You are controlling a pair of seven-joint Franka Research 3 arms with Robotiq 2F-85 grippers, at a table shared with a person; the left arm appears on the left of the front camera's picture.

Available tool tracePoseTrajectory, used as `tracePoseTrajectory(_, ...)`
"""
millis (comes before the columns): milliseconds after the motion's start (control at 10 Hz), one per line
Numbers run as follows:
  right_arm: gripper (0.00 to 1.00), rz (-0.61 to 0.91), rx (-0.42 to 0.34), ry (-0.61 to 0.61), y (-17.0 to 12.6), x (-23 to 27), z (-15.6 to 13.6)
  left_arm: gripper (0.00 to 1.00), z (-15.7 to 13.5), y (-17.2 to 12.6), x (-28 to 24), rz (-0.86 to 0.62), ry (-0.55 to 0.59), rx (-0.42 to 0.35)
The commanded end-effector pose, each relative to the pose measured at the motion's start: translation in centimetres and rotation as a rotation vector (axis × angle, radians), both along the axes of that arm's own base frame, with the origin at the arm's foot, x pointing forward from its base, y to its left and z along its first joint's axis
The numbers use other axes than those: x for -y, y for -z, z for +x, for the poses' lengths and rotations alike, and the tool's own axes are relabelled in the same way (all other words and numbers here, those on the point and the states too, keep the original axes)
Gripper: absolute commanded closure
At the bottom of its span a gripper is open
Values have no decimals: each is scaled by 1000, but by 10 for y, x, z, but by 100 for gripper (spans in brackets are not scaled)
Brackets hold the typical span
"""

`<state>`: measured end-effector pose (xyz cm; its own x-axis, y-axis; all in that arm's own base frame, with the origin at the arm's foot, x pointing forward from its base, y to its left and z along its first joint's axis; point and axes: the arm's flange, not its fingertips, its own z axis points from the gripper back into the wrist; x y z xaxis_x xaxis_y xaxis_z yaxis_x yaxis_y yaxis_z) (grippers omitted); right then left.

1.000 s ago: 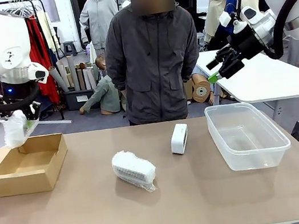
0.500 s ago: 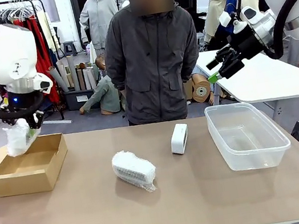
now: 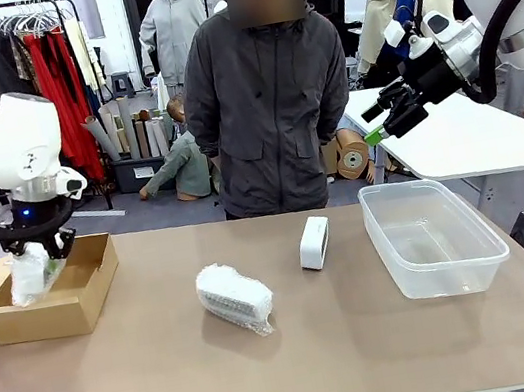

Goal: Separate and place wrapped and unwrapped clocks.
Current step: If the picked Digital clock is wrapped, place it in the Package Box ; if not, place it in the Organizing box.

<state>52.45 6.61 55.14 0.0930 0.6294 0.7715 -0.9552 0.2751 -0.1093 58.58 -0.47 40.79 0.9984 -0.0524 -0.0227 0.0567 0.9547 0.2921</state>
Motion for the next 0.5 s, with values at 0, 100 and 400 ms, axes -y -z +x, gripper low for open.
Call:
tracePoseTrajectory(0, 0, 2, 3, -2, -1, 0, 0, 100, 10, 13, -9, -15, -6, 28)
tracePoseTrajectory(100, 0, 2, 3, -2, -1, 0, 0, 100, 18, 22, -15, -31, -8, 46)
tracePoseTrajectory(400, 0, 2, 3, -2, -1, 0, 0, 100, 32, 38, -23, -43, -10, 61)
